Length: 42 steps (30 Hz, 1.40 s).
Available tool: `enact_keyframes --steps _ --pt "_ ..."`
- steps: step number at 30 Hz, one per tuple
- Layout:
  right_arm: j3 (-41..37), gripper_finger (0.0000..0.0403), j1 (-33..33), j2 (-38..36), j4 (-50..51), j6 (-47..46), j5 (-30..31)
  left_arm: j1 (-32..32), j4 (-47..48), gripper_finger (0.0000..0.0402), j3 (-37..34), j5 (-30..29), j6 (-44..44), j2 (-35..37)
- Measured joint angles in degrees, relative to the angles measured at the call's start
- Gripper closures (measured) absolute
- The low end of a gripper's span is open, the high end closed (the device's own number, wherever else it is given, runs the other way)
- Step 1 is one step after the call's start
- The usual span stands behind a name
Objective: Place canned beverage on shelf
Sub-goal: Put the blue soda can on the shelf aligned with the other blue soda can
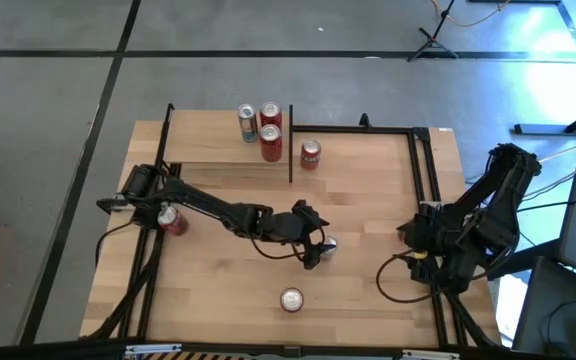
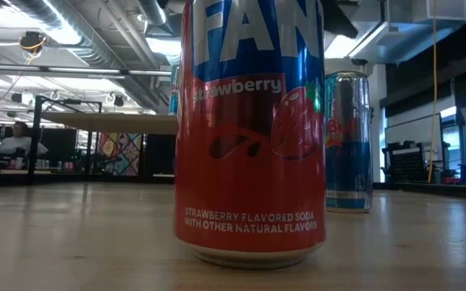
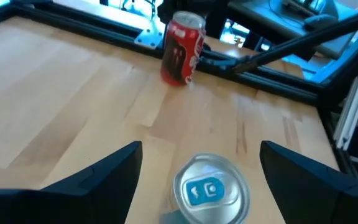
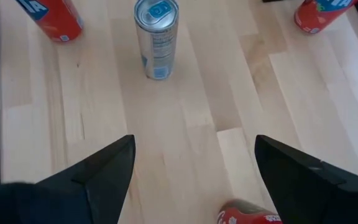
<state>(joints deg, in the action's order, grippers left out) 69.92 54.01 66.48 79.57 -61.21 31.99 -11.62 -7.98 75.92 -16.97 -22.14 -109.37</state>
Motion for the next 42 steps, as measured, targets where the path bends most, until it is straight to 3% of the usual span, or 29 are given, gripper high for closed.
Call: enact_keyframes --steps 15,27,30,36,42 --pt "-0.04 0.0084 -0.02 0.0 0.34 0.16 -0.13 -0.59 -3.07 0.0088 0.0 1.73 -0.18 -4.3" --pt "-0.04 0.0084 -0.02 0.0 0.44 1.46 -0.05 -0.55 -2.86 0.009 0.0 -0.27 -3.26 -7.1" --pt "-0.04 0.0084 -0.02 0.0 0.44 1.47 0.21 -0.5 -2.89 0.0112 0.0 -1.39 -5.25 -7.1" --pt "-0.04 0.0084 -0.02 0.0 0.48 1.53 0.39 -0.45 -3.07 0.0197 0.0 -3.02 -10.62 -7.04" --pt "-0.04 0.0084 -0.02 0.0 0.68 1.95 1.02 -0.85 -0.29 0.0198 -0.07 -2.86 -10.94 -1.18"
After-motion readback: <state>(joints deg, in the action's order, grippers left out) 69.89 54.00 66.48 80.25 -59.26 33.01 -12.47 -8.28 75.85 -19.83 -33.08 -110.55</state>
